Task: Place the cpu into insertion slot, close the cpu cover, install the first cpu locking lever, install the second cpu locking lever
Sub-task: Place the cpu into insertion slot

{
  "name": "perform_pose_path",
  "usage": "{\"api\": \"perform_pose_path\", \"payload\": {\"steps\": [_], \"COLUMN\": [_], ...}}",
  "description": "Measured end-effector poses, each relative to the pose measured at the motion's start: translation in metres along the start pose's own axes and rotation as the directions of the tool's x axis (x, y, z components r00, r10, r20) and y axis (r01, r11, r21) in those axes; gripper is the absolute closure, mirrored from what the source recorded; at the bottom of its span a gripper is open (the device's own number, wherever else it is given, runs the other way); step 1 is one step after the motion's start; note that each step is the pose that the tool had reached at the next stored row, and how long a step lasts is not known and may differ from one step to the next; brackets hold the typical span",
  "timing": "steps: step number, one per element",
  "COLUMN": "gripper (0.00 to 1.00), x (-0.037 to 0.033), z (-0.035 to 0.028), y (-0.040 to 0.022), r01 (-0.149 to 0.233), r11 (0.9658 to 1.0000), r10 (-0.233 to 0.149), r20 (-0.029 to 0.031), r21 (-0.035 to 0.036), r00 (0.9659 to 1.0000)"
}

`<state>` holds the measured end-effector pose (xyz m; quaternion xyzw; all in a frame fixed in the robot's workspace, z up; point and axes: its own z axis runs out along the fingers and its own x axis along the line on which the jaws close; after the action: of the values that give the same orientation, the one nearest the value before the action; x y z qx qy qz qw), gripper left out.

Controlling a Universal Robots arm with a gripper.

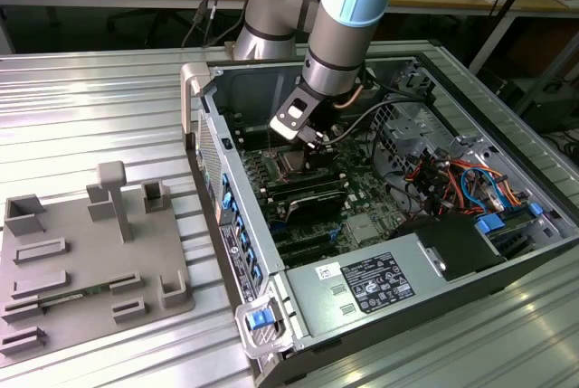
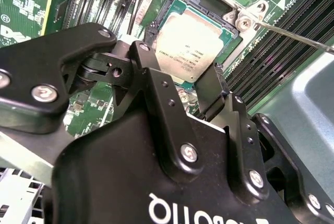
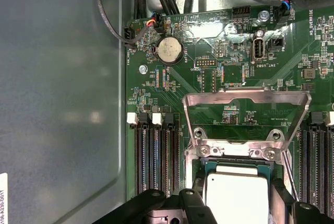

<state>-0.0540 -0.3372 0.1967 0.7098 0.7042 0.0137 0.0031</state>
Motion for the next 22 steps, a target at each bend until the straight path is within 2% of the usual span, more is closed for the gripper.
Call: {"api": "perform_pose_path", "payload": {"steps": [4,5,22], "gripper": [0.45,0.39,0.39], "x": [0.0003,0.0002,0.0001], "z": [0.0004,0.0004,0.0001], "y": [0.0003,0.0003,0.0002], "r01": [0.000,0.000,-0.002], "r11": [1.0000,1.0000,1.0000], "r10": [0.000,0.000,0.002], "r20": [-0.0014,-0.0009,-0.0001], "r21": [-0.0007,-0.0006,-0.0001], "r00": [1.0000,1.0000,1.0000]}}
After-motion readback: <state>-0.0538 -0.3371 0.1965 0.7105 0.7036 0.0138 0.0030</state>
